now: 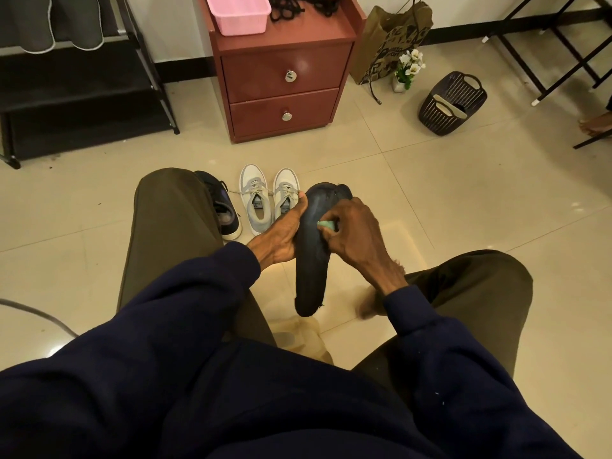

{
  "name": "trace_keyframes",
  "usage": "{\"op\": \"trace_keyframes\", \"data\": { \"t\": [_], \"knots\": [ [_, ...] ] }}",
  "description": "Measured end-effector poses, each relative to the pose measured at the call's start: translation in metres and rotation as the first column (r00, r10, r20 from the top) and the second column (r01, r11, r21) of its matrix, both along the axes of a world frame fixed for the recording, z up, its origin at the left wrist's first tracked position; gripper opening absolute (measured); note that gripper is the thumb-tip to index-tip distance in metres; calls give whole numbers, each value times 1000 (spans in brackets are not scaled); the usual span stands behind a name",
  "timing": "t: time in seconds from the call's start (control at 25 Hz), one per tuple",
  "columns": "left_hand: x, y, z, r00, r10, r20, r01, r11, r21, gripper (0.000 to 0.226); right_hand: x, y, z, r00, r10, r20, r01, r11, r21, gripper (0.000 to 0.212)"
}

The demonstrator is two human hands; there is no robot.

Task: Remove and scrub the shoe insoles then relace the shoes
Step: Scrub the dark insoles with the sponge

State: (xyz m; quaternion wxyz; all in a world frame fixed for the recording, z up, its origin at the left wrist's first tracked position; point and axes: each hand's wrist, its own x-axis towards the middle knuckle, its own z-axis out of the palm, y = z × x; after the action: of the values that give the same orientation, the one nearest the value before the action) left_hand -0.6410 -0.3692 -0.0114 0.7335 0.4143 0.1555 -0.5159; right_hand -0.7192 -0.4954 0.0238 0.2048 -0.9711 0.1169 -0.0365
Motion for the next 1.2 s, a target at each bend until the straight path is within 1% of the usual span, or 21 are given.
{"op": "trace_keyframes", "data": {
  "t": [0.04,0.08,0.12,0.16,0.28,0.32,0.36,0.44,0.48,0.52,0.56,0.64,0.68,0.76,0.84,0.92,1.04,1.12,1.2],
  "knots": [
    [0,0,-1,1000,-4,5,4,1000,12,65,-2,5,0,998,56,-7,-55,994,94,7],
    [1,0,-1,1000,-2,3,2,1000,11,65,-2,8,-1,996,86,-8,-84,987,139,6],
    [1,0,-1,1000,1,3,-1,1000,8,64,-2,9,-1,997,81,-15,-78,990,116,6],
    [0,0,-1,1000,8,2,-8,1000,5,63,-1,6,-2,999,45,-9,-45,997,57,7],
    [-1,0,-1,1000,22,6,-22,1000,2,64,3,-10,-4,993,-107,-48,100,985,-137,14],
    [0,0,-2,1000,22,8,-22,1000,4,65,2,-13,-4,992,-119,-50,110,983,-148,14],
    [1,0,-1,1000,22,10,-23,1000,12,64,1,-12,-5,994,-96,-44,91,990,-103,12],
    [1,1,1,1000,9,12,-9,1000,6,67,-2,-2,-2,999,17,-35,-15,998,66,8],
    [1,0,0,1000,5,8,-5,1000,-6,68,-4,4,-2,996,75,-39,-70,990,120,7],
    [1,0,0,1000,10,2,-10,1000,-13,69,-4,7,-3,994,97,-42,-92,990,102,7],
    [2,1,0,1000,17,-4,-17,1000,-22,68,-2,5,-5,997,74,-34,-72,997,35,9],
    [1,1,-5,1000,-6,-21,5,998,-59,69,0,-10,-6,998,-58,-39,53,992,-112,17],
    [1,1,-6,999,-18,-39,14,995,-96,71,-1,-19,-7,993,-107,-38,102,988,-115,20],
    [1,2,-2,997,-24,-69,12,987,-160,71,-5,-28,-6,990,-138,-1,138,990,19,16],
    [3,1,0,996,-18,-82,3,982,-187,69,-7,-27,-4,989,-141,31,137,983,124,13],
    [3,2,2,995,-7,-103,-13,980,-199,69,-8,-27,-6,984,-169,60,155,970,189,13],
    [3,2,1,993,-35,-113,13,981,-193,73,-9,-34,-5,965,-239,110,206,946,252,13],
    [3,1,-2,993,-42,-109,22,984,-178,77,-10,-34,1,968,-207,141,156,939,305,13],
    [5,1,-7,997,-18,-72,8,991,-131,77,-10,-22,6,990,-87,111,41,931,363,11]
  ]
}}
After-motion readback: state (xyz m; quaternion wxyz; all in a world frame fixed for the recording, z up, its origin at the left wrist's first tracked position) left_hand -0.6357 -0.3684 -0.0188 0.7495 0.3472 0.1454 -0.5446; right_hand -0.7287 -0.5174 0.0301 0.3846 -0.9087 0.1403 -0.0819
